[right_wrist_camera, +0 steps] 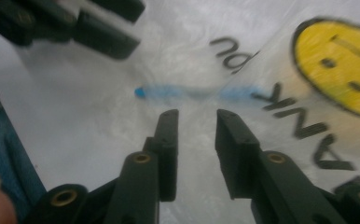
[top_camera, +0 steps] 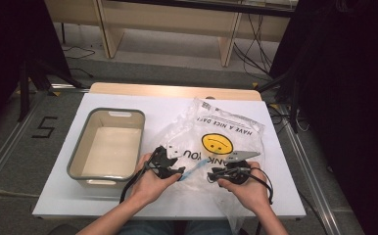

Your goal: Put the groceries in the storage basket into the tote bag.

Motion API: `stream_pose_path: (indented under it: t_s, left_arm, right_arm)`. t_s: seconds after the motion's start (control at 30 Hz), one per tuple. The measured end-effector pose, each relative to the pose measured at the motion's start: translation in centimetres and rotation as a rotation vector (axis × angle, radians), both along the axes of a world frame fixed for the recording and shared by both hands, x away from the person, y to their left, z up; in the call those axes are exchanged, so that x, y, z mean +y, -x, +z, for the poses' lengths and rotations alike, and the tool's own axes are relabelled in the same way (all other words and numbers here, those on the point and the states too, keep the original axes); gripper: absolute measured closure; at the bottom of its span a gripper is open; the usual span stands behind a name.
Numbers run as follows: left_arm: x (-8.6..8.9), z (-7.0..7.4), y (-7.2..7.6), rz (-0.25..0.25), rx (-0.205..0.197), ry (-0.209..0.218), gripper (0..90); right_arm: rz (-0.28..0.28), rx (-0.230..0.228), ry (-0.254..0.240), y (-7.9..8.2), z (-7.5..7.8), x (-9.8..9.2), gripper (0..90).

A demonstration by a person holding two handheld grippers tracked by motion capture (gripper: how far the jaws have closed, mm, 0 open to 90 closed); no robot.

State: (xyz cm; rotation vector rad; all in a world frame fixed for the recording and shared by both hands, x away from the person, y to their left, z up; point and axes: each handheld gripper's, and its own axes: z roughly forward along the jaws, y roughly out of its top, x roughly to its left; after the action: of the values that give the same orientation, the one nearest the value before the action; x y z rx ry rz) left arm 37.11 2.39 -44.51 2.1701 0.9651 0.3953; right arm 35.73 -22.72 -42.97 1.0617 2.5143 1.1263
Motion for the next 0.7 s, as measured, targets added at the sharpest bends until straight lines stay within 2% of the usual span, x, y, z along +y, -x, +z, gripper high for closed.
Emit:
stream_pose_path:
  t_s: [0.13, 0.27, 0.37, 0.43, 0.53, 0.7]
  left_arm:
    - [0.3, -0.2, -0.1, 0.009, 0.006, 0.006, 49.3]
    - [0.3, -0.3, 0.2, 0.001, 0.000, 0.012, 46.7]
    - [0.4, -0.3, 0.4, -0.002, -0.006, 0.015, 44.8]
    - [0.4, -0.4, 0.5, -0.004, -0.003, 0.014, 43.6]
    - [0.5, -0.4, 0.6, -0.001, 0.000, 0.013, 42.9]
    - [0.7, -0.4, 0.7, 0.002, 0.000, 0.012, 42.5]
  right_arm:
    - [-0.049, -0.040, -0.001, 0.0, 1.5, -1.3, 59.5]
    - [-0.116, -0.057, 0.025, -0.3, 1.7, -2.8, 55.3]
    - [-0.162, -0.051, 0.032, -0.4, 1.5, -3.9, 52.8]
    - [-0.196, -0.034, 0.053, -0.4, 1.4, -4.7, 48.6]
    - [-0.251, -0.039, 0.083, -0.4, 1.3, -5.9, 45.4]
    - [-0.342, -0.028, 0.077, 0.0, 1.2, -7.8, 41.1]
